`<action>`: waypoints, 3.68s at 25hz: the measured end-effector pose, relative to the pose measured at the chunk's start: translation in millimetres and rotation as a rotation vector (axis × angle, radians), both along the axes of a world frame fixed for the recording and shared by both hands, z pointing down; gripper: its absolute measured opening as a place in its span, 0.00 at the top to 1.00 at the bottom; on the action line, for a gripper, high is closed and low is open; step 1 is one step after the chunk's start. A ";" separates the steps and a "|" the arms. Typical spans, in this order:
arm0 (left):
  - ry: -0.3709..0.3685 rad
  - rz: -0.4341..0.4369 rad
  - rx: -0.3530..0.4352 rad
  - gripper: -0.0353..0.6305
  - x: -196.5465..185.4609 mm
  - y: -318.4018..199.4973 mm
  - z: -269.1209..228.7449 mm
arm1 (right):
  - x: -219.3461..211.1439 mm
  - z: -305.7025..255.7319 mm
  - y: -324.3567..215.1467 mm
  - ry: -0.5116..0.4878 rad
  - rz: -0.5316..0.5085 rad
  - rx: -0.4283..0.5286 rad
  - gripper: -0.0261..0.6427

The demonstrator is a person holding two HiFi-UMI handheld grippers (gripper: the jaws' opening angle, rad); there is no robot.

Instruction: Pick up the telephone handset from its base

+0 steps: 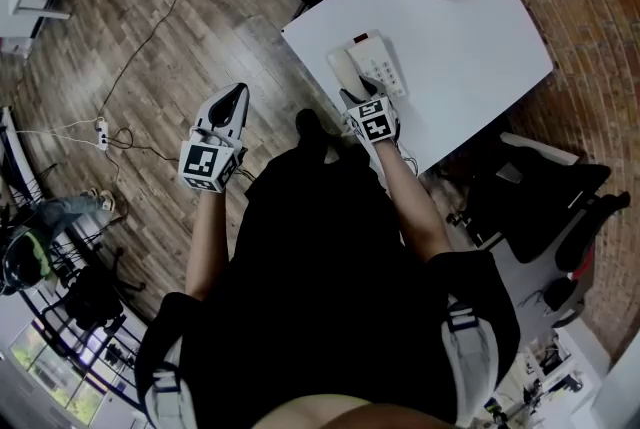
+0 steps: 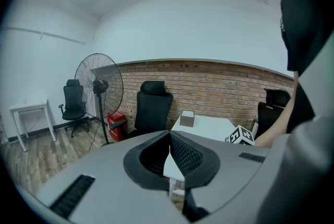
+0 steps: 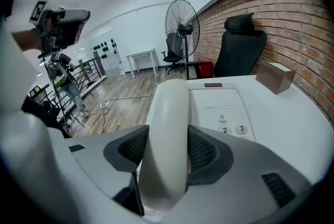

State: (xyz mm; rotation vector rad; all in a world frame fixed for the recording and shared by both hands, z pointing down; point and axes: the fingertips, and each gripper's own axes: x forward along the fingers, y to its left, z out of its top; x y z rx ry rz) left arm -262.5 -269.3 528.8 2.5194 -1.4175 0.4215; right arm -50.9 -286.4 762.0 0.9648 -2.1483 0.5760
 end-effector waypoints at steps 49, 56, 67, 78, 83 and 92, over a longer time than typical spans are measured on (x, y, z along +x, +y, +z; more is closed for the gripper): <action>0.013 -0.093 0.025 0.92 5.9 34.6 -13.7 | 6.2 -36.0 0.4 -0.155 0.023 0.023 0.65; 0.015 -0.095 0.026 0.92 13.0 37.5 -14.3 | 10.0 -47.3 1.0 -0.200 0.023 0.027 0.65; 0.020 -0.094 0.032 0.92 26.2 46.5 -18.3 | 15.6 -59.5 14.4 -0.260 0.004 0.015 0.65; 0.011 -0.096 0.033 0.92 39.4 57.1 -20.0 | 28.0 -66.9 22.2 -0.353 0.028 -0.005 0.64; 0.010 -0.104 0.034 0.92 44.6 63.0 -20.7 | 32.2 -70.3 26.4 -0.394 0.029 -0.012 0.64; 0.008 -0.119 0.040 0.92 50.3 73.0 -23.0 | 37.1 -81.3 30.6 -0.465 0.024 -0.025 0.64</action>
